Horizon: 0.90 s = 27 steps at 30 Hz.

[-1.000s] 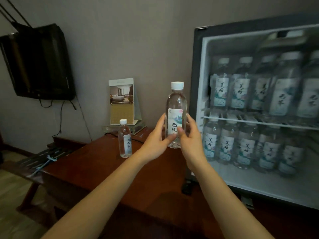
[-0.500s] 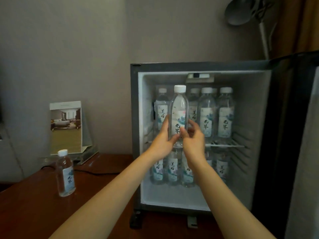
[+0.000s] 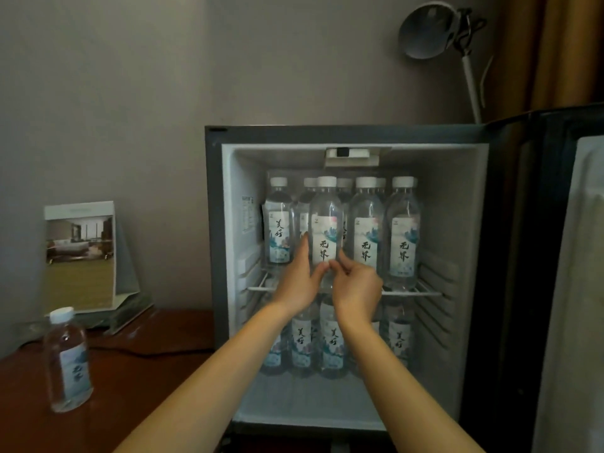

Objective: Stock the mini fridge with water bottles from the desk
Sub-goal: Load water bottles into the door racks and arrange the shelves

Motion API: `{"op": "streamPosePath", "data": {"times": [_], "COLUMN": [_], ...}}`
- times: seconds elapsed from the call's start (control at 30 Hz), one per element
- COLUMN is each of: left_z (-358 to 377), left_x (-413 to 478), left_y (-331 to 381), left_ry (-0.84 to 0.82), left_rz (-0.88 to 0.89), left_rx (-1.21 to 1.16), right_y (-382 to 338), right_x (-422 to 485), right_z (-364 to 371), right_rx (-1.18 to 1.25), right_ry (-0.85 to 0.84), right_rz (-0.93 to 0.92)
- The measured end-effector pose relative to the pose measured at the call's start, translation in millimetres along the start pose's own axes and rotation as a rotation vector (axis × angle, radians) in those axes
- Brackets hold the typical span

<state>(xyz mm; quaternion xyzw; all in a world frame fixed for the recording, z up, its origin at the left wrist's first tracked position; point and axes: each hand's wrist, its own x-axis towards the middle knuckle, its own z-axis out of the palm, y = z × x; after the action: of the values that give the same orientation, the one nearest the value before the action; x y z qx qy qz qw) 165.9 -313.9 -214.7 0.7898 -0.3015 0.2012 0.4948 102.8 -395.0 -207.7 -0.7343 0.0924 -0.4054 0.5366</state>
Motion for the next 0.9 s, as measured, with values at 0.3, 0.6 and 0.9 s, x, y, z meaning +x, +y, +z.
{"op": "streamPosePath", "data": {"times": [0.3,0.6,0.9], "left_z": [9,-27,-155], "left_x": [3,-55,-141], "left_y": [-6,13,-47], "left_ry": [0.096,0.356,0.736], "left_rz": [-0.029,0.020,-0.050], "left_rx": [0.202,0.111,0.212], "right_y": [1,-14,-34], "right_x": [-1,-40,-124], "right_z": [-2,10,86], "right_rx": [-0.115,0.078,0.206], "right_ry": [0.011,-0.052,-0.247], "right_rz": [0.009,-0.075,-0.203]}}
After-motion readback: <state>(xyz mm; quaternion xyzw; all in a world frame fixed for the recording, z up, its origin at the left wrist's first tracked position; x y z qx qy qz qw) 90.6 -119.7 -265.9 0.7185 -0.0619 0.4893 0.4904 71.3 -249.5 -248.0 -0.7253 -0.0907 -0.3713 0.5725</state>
